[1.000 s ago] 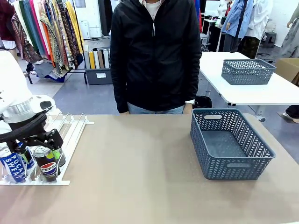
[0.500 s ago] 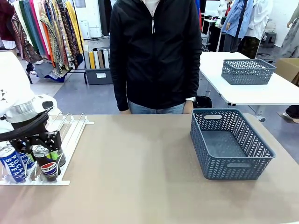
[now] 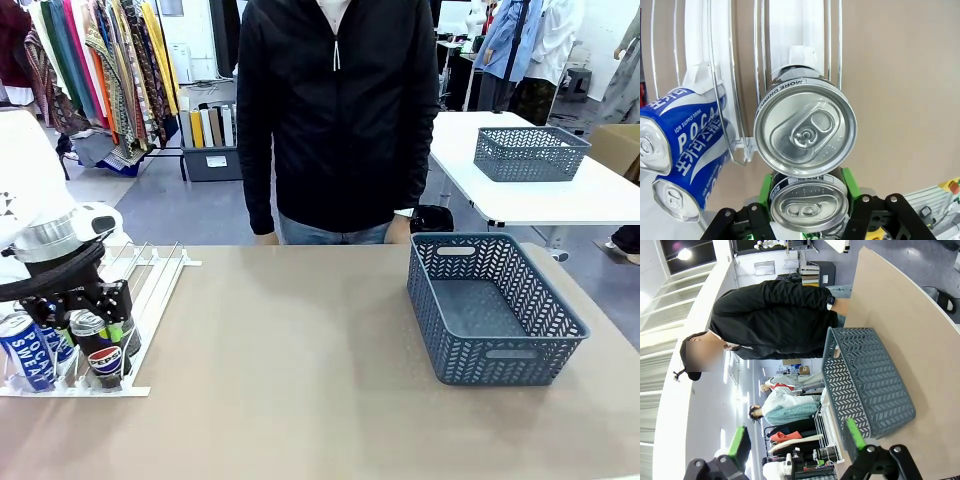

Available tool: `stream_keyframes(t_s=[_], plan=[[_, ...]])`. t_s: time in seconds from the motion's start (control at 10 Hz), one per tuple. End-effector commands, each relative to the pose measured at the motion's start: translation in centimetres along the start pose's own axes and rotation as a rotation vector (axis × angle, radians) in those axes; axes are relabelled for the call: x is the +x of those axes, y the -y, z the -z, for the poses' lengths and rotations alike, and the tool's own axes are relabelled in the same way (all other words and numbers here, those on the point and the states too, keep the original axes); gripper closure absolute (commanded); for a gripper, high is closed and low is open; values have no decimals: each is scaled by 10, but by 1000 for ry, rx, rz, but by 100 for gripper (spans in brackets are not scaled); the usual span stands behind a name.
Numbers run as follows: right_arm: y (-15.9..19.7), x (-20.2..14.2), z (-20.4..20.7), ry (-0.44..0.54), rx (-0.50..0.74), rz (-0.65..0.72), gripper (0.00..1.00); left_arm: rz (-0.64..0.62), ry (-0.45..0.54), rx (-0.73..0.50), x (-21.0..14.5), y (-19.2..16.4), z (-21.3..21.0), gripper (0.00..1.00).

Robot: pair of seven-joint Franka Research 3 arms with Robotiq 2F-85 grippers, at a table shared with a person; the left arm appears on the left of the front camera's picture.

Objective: Retrieve and store the cans from the dispenser.
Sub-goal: Pick up one can from the Automatic Can Dispenser and place it in the middle of the table.

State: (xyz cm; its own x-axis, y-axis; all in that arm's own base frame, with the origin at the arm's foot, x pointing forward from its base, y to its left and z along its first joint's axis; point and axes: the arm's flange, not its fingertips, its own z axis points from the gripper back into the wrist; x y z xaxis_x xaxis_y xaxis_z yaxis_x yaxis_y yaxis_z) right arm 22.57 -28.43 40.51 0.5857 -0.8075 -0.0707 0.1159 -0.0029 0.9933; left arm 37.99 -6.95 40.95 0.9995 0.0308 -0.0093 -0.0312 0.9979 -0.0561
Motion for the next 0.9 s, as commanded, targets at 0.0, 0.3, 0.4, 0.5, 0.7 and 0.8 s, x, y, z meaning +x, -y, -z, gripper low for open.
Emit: stream_keyframes(t_s=[0.0, 0.3, 0.4, 0.5, 0.7, 0.8], plan=[[-4, -3, -1, -5, 0, 1, 0, -15, 28, 25, -2, 6, -14, 100], [-4, -3, -1, -5, 0, 1, 0, 13, 98, 70, -17, 9, -95, 100], [-4, -3, -1, -5, 0, 1, 0, -7, 129, 104, -22, 10, -125, 100], [-4, -3, -1, -5, 0, 1, 0, 27, 158, 88, -29, 13, -158, 100], [-4, -3, -1, -5, 0, 1, 0, 30, 272, 56, -46, 17, -214, 100], [-4, -3, -1, -5, 0, 1, 0, 37, 285, 5, -52, 11, -228, 100]])
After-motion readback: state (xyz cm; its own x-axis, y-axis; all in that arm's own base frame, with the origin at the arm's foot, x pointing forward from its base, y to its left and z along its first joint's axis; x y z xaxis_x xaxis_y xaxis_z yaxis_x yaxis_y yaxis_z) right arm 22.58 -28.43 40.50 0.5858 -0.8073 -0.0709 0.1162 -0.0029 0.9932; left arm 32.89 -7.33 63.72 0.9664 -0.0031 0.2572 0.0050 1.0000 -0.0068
